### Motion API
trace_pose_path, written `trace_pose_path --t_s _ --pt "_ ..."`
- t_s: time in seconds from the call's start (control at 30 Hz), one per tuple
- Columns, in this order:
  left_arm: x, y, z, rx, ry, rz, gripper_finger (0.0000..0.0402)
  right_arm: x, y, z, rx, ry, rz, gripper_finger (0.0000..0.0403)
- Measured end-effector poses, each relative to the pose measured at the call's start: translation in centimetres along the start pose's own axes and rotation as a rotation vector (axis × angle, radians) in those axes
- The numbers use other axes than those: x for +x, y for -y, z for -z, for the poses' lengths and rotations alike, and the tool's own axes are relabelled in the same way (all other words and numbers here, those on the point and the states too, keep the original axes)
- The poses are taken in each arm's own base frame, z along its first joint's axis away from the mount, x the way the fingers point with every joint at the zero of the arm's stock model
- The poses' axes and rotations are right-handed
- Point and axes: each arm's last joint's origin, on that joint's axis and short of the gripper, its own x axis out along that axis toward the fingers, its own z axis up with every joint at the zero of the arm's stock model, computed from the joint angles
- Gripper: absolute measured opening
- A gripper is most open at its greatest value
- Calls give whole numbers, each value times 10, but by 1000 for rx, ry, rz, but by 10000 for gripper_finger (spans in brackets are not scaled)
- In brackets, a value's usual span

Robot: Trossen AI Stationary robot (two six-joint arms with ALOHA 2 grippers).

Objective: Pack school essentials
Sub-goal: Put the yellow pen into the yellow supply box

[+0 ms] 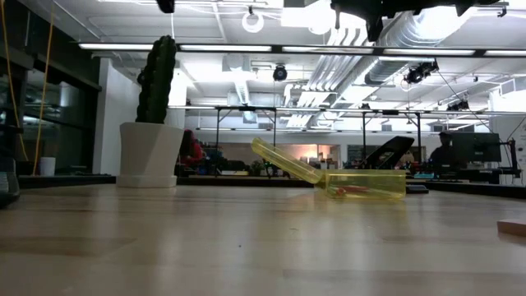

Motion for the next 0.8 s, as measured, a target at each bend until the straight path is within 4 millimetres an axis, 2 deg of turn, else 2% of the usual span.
trace_pose_path --t_s 0.27,0.43,0.63,0.8 --pt "-7 2 -3 40 54 -58 157 0 0 0 18 2 0 6" --pt "-7 2 -3 17 61 -52 157 5 7 7 251 -49 61 10" --pt "-6 2 -2 -5 55 -53 157 31 27 59 590 -383 259 10" --pt "-5 2 -2 -5 52 -53 157 53 46 108 755 -608 387 10"
